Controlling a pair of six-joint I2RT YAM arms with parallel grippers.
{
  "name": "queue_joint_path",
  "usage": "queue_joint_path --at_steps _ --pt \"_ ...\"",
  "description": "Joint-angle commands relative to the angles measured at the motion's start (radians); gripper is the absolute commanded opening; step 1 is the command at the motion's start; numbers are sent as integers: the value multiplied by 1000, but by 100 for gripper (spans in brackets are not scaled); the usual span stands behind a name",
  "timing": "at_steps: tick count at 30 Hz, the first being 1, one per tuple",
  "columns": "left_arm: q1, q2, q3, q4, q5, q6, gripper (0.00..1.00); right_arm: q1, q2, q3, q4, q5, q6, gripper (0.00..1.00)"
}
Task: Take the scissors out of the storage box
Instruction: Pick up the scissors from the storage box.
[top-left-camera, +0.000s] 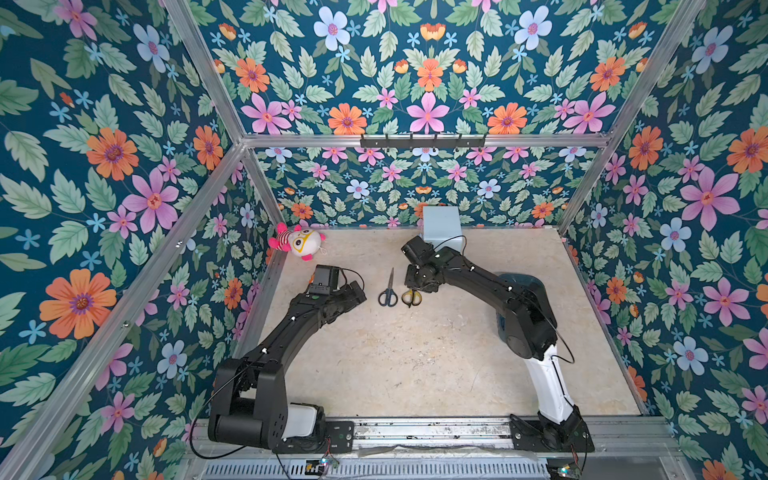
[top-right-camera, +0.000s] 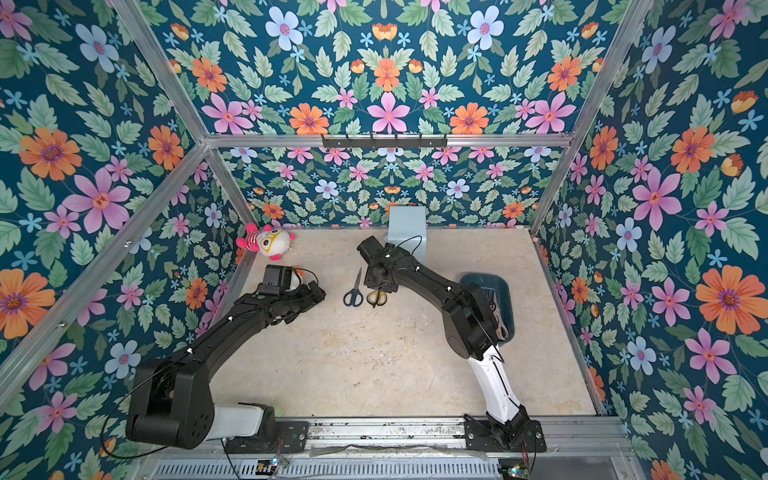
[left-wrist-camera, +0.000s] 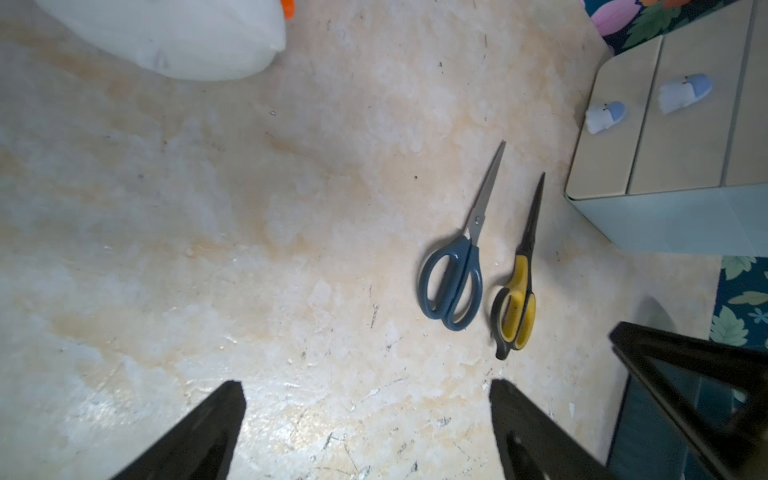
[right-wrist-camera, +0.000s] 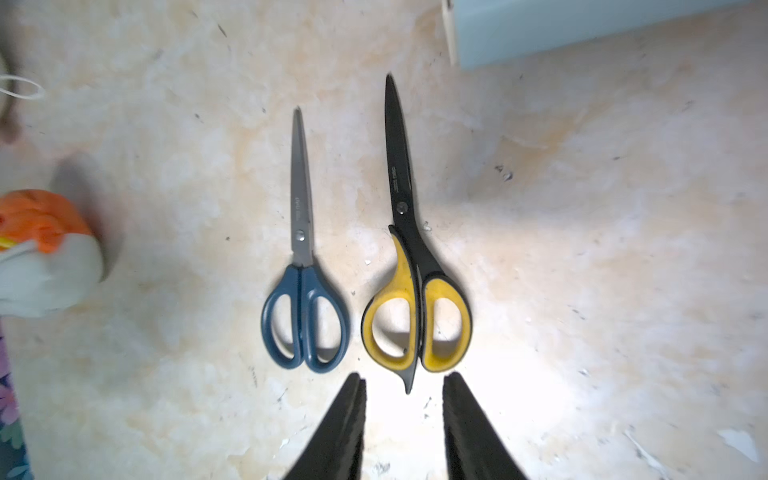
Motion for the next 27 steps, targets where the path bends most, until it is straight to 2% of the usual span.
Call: queue_joint_path --at_steps 1,7,12,20,27 --pt "-16 5 12 17 51 30 96 -20 -106 -97 26 22 -59 37" --pt "-69 38 34 45 44 19 96 -117 -364 -395 109 -49 -124 37" --pt "-116 78 67 55 42 17 96 -274 -553 -594 72 -112 -182 36" --pt "-177 149 130 54 37 15 96 -563 -733 -837 10 -124 -258 35" --pt "-199 190 157 55 40 7 96 -718 -822 -941 -5 -123 -300 35"
